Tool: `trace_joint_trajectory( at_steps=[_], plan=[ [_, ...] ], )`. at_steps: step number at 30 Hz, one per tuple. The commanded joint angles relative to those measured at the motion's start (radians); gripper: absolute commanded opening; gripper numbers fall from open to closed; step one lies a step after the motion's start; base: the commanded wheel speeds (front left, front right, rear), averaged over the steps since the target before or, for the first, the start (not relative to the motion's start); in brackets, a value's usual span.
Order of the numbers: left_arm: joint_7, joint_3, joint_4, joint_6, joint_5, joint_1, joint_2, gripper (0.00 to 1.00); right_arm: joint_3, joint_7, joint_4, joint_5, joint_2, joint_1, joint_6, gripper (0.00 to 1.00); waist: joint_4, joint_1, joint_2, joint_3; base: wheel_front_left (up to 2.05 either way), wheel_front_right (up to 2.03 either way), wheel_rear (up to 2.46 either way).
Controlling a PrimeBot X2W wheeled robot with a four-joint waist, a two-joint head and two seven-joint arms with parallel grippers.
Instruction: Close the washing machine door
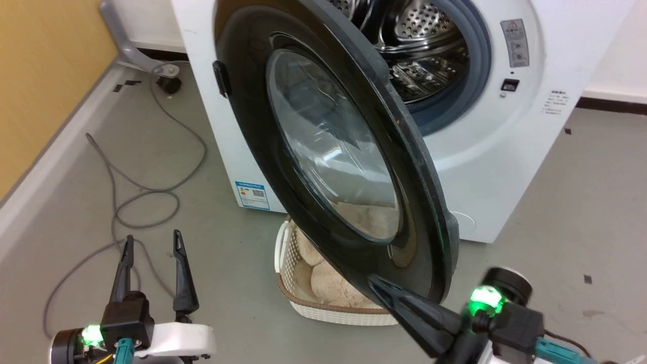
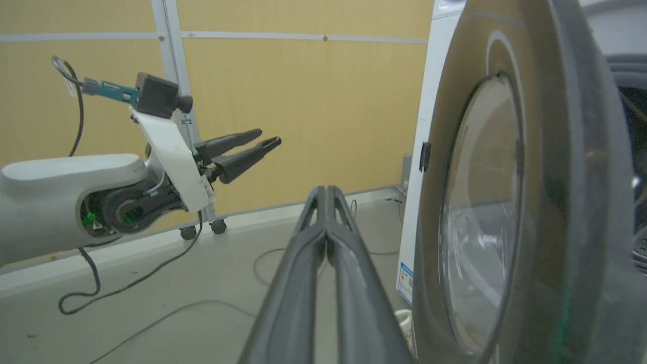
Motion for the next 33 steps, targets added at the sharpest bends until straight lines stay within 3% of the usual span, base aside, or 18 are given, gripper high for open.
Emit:
trace_joint_trajectory(
  at_steps=[1, 6, 16, 25, 33],
  plan=[
    [-0.004, 0.004, -0.001, -0.006, 0.009, 0.008, -0.008, 1.0, -0.007, -0.003, 0.054, -0.02, -0.016, 0.02, 0.001, 0.0, -0.008, 0.0001, 0.0, 0.008, 0.0, 0.0, 0.0],
    [-0.004, 0.002, 0.0, -0.013, 0.027, -0.003, -0.02, 1.0, -0.072, -0.003, 0.172, -0.034, -0.013, 0.045, 0.001, 0.0, -0.026, 0.0001, 0.0, 0.029, 0.0, 0.0, 0.0],
    [-0.004, -0.025, -0.004, -0.025, 0.045, -0.05, -0.041, 1.0, -0.268, -0.003, 0.279, -0.02, 0.014, 0.005, 0.001, 0.0, -0.053, 0.0001, 0.0, 0.102, 0.0, 0.0, 0.0],
    [-0.004, -0.049, -0.011, -0.028, 0.052, -0.113, -0.054, 1.0, -0.439, -0.003, 0.414, -0.02, 0.019, -0.164, 0.001, 0.0, -0.036, 0.0001, 0.0, 0.198, 0.0, 0.0, 0.0],
    [-0.004, -0.06, -0.02, -0.024, 0.057, -0.166, -0.06, 1.0, -0.458, -0.003, 0.544, -0.047, -0.024, -0.358, 0.001, 0.0, -0.005, 0.0001, 0.0, 0.282, 0.0, 0.0, 0.0]
  ],
)
